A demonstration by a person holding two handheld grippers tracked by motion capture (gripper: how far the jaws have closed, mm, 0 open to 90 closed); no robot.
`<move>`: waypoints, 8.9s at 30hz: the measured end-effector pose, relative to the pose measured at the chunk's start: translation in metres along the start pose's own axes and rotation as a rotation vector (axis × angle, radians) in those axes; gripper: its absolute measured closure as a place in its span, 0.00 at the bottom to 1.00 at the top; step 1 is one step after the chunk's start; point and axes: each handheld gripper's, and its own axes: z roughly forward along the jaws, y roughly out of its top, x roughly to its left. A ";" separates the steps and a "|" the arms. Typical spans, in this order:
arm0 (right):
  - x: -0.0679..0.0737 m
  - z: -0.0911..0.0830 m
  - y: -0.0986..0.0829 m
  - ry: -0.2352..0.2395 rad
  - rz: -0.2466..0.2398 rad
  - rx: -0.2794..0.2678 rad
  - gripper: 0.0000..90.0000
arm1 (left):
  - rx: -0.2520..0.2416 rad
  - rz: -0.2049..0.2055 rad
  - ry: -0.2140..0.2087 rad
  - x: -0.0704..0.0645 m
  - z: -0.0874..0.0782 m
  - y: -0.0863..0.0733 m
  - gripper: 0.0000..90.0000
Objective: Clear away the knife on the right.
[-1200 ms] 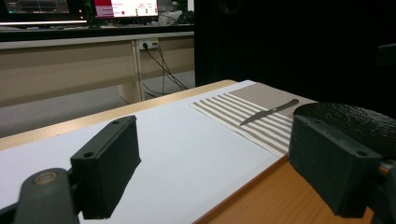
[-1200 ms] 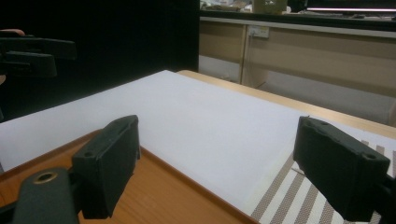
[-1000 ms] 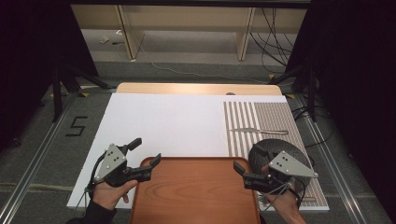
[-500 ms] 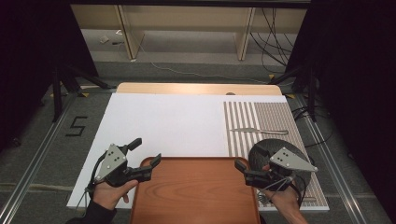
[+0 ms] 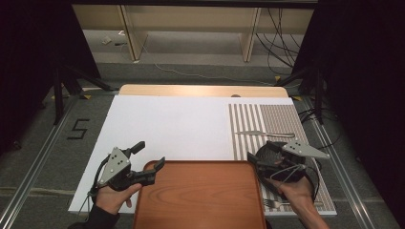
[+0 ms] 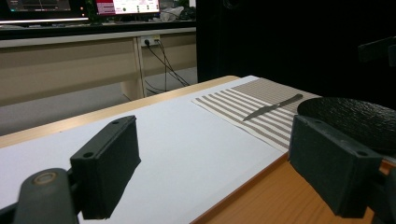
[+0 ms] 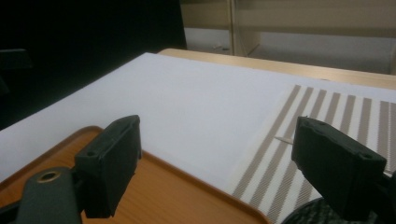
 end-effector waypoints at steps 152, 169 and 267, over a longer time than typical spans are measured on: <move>-0.169 0.165 0.020 -0.076 -0.372 1.056 0.89 | 0.028 0.022 0.003 -0.001 0.006 -0.005 0.18; -0.169 0.159 0.038 -0.155 -0.490 0.932 0.89 | 0.029 0.022 0.006 -0.002 0.007 -0.007 0.18; 0.028 0.047 0.003 0.351 -0.156 0.560 0.90 | 0.001 0.026 0.032 0.002 0.003 -0.006 0.19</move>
